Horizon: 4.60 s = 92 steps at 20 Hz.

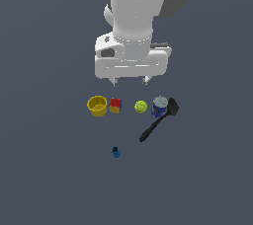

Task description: Pick up a designated object from a clutter of objects.

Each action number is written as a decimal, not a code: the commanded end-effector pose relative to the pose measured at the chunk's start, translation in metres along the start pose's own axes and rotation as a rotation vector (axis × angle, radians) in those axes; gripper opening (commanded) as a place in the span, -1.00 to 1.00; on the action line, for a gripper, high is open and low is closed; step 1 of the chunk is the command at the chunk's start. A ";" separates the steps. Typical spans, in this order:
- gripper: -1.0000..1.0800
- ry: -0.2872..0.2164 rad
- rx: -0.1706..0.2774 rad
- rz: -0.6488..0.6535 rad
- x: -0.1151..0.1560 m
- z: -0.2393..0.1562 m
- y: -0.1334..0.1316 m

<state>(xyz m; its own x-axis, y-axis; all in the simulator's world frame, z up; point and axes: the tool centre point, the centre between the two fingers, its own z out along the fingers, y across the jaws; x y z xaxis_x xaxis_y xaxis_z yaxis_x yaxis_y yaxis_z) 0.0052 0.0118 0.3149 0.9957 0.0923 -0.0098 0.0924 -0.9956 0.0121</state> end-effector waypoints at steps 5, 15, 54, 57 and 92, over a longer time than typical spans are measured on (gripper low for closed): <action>0.92 0.000 -0.001 -0.061 -0.002 0.014 0.005; 0.92 0.000 -0.002 -0.243 -0.010 0.053 0.017; 0.92 0.011 0.003 -1.129 -0.098 0.215 0.057; 0.92 0.013 0.003 -1.177 -0.104 0.222 0.058; -1.00 0.016 0.004 -1.262 -0.117 0.280 0.058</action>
<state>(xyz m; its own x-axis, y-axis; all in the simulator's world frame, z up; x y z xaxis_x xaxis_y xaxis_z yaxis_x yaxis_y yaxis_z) -0.1079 -0.0603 0.0373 0.2151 0.9766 0.0001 0.9766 -0.2151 0.0005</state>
